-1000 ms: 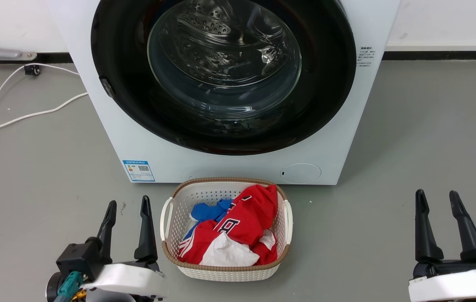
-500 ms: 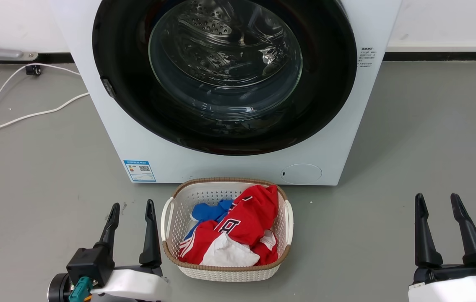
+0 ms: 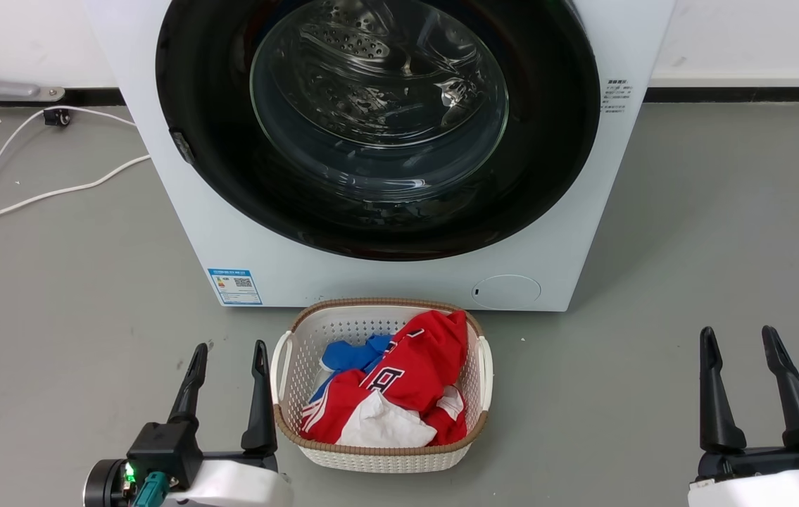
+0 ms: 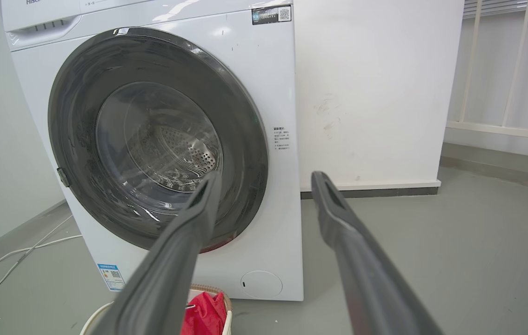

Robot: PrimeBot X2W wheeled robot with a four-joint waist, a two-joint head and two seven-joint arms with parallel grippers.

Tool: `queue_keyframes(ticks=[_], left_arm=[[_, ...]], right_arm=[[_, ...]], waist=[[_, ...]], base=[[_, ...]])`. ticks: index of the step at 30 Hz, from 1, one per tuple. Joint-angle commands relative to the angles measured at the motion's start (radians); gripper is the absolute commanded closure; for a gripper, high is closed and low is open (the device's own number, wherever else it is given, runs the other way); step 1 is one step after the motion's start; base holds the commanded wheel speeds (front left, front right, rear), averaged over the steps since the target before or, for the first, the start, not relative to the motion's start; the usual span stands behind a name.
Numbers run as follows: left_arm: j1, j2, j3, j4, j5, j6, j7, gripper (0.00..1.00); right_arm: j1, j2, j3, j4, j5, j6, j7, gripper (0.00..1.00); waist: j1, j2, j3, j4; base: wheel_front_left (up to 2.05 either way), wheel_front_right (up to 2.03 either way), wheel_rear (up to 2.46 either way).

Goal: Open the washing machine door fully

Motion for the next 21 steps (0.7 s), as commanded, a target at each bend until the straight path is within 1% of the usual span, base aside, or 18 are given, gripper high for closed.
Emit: queue_keyframes(ticks=[1, 11, 21], left_arm=[[0.005, 0.0, 0.0, 0.003, 0.001, 0.003, -0.004, 0.0], [0.008, 0.0, 0.0, 0.019, -0.008, 0.004, -0.004, 0.0], [0.01, 0.0, -0.001, 0.03, 0.0, 0.007, -0.004, 0.0]], right_arm=[[0.012, 0.001, -0.002, 0.001, 0.002, 0.0, -0.004, 0.0], [0.013, 0.001, -0.004, 0.021, 0.027, 0.0, -0.004, 0.0], [0.017, 0.001, 0.0, 0.035, 0.028, 0.0, -0.004, 0.0]], waist=[[0.0, 0.0, 0.0, 0.0], [0.0, 0.0, -0.002, 0.003], [0.0, 0.0, -0.004, 0.0]], base=[[0.0, 0.0, 0.0], [0.0, 0.0, 0.0], [0.0, 0.0, 0.0]])
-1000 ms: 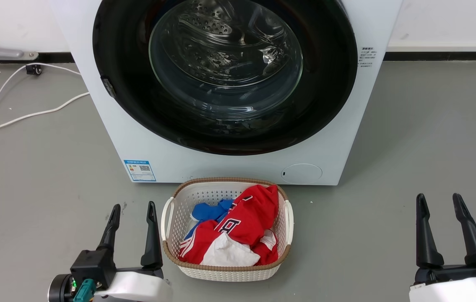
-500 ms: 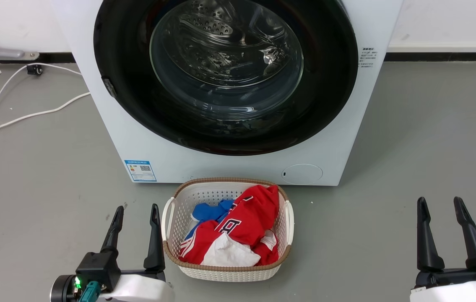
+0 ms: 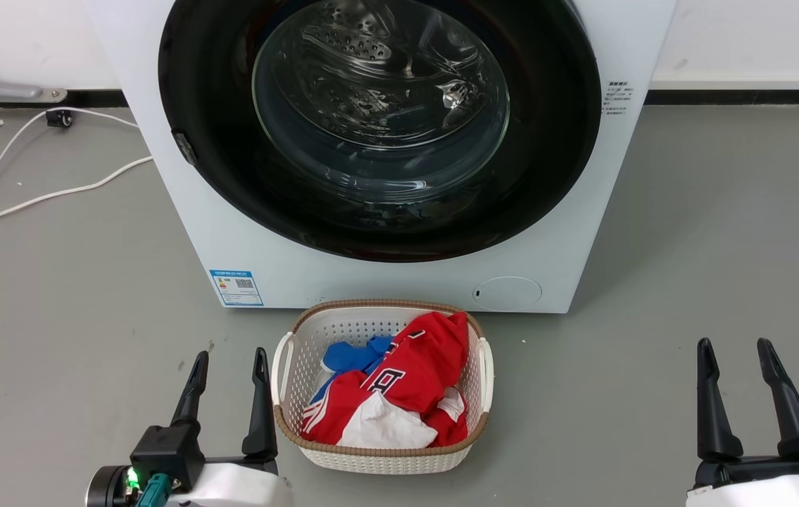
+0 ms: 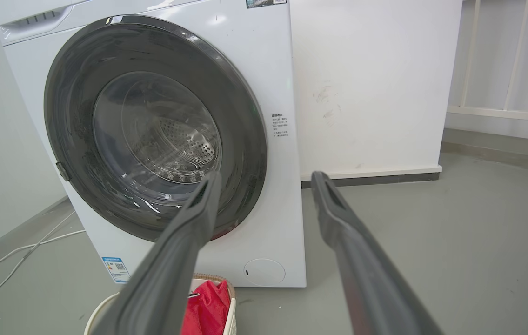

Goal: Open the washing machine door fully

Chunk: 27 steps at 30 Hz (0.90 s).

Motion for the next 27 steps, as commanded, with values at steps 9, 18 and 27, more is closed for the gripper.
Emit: queue_keyframes(ticks=[9, 18, 27], left_arm=[[0.009, 0.0, -0.001, 0.006, 0.009, 0.004, -0.003, 0.0], [0.011, 0.0, 0.001, 0.006, 0.008, 0.002, -0.003, 0.0], [0.012, 0.0, -0.003, 0.011, 0.002, 0.004, -0.003, 0.0]], right_arm=[[-0.002, 0.001, 0.008, -0.002, 0.003, 0.0, -0.002, 1.0], [-0.023, 0.001, -0.012, -0.006, 0.376, 0.0, -0.002, 1.0], [-0.034, 0.001, 0.004, 0.066, 1.001, 0.0, -0.002, 1.0]], waist=[[0.0, 0.0, -0.003, 0.002], [0.0, 0.0, -0.004, -0.004], [0.0, 0.0, -0.005, 0.0]], base=[[0.0, 0.0, 0.0], [0.0, 0.0, 0.0], [0.0, 0.0, 0.0]])
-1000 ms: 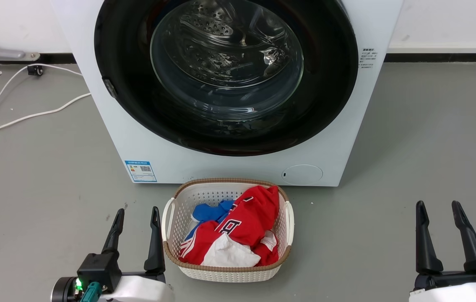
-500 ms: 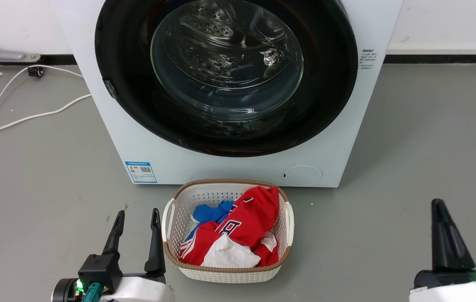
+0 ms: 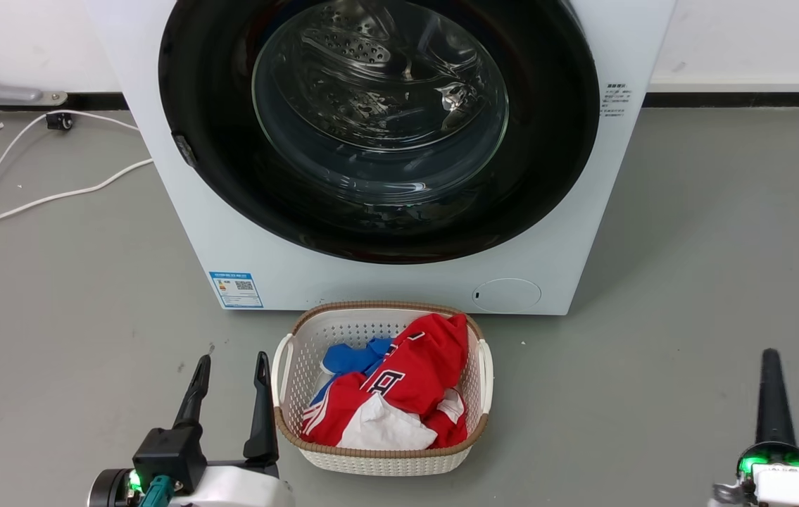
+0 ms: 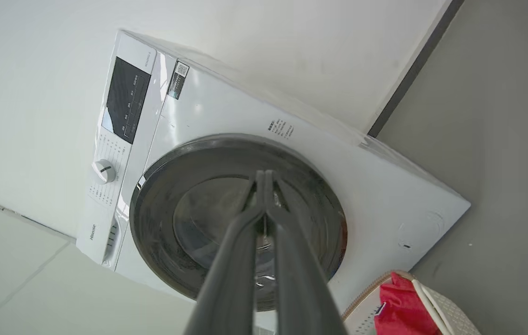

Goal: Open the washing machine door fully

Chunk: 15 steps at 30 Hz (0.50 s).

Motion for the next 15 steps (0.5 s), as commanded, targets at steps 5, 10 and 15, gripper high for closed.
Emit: queue_keyframes(ticks=[5, 10, 15], left_arm=[[0.01, 0.0, 0.0, 0.002, 0.0, 0.005, -0.003, 0.0], [0.011, 0.0, 0.001, -0.001, 0.003, 0.006, -0.003, 0.0], [0.009, 0.0, 0.002, -0.003, 0.006, 0.008, -0.003, 0.0]], right_arm=[[0.002, 0.001, 0.061, -0.01, 0.294, 0.0, -0.002, 1.0], [0.019, 0.0, 0.105, -0.038, 0.458, 0.0, 0.024, 1.0], [0.038, -0.016, 0.092, -0.068, 0.514, 0.0, 0.112, 1.0]], waist=[[0.0, 0.0, -0.001, 0.001], [0.0, 0.0, 0.0, 0.001], [0.0, 0.0, 0.004, 0.001]], base=[[0.0, 0.0, 0.0], [0.0, 0.0, 0.0], [0.0, 0.0, 0.0]])
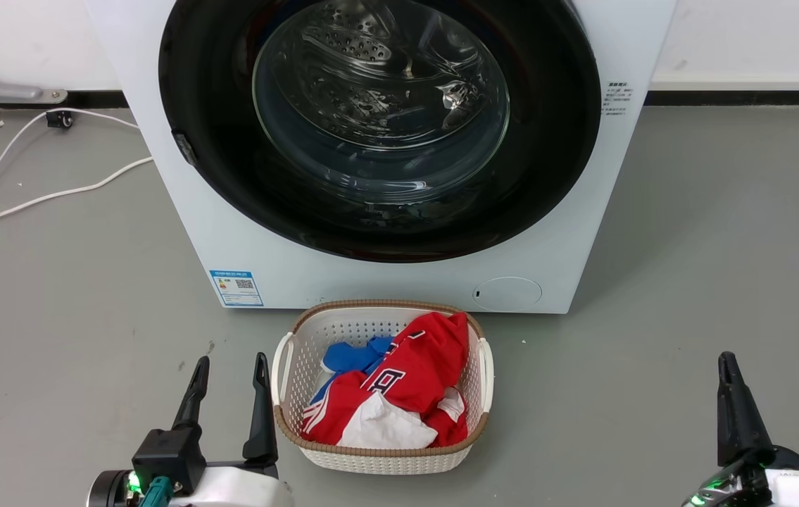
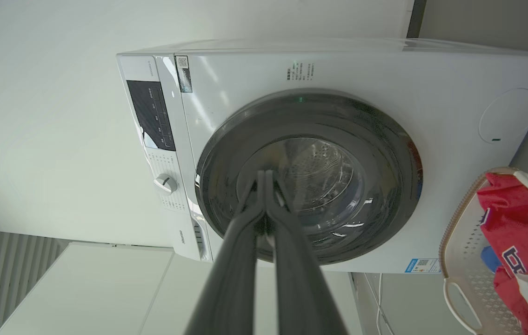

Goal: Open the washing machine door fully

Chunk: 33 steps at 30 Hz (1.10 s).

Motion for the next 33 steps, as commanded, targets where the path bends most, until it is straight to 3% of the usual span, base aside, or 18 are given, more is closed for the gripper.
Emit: queue_keyframes(ticks=[1, 8, 20, 26, 33], left_arm=[[0.006, 0.0, 0.002, -0.003, 0.006, 0.005, -0.003, 0.0], [0.002, 0.0, 0.005, -0.001, 0.007, 0.002, -0.003, 0.0], [-0.01, 0.0, 0.002, -0.006, 0.016, 0.003, -0.003, 0.0], [-0.032, 0.0, 0.008, -0.015, 0.026, 0.001, -0.003, 0.0], [-0.082, 0.0, -0.001, -0.027, 0.038, -0.002, -0.003, 0.0]], right_arm=[[0.013, -0.012, -0.005, -0.01, 0.007, 0.0, 0.033, 1.0], [0.025, -0.02, -0.015, -0.012, -0.014, 0.0, 0.097, 1.0], [0.008, -0.007, -0.036, 0.018, -0.016, 0.0, 0.117, 1.0], [-0.095, -0.038, -0.121, 0.077, -0.005, 0.0, 0.11, 1.0], [-0.316, -0.118, -0.214, 0.207, 0.007, 0.0, 0.141, 1.0]], waist=[[0.0, 0.0, 0.002, 0.0], [0.0, 0.0, 0.005, 0.003], [0.0, 0.0, 0.02, 0.014], [0.0, 0.0, 0.056, 0.018], [0.0, 0.0, 0.133, 0.031]], base=[[0.0, 0.0, 0.0], [0.0, 0.0, 0.0], [0.0, 0.0, 0.0], [0.0, 0.0, 0.0], [0.0, 0.0, 0.0]])
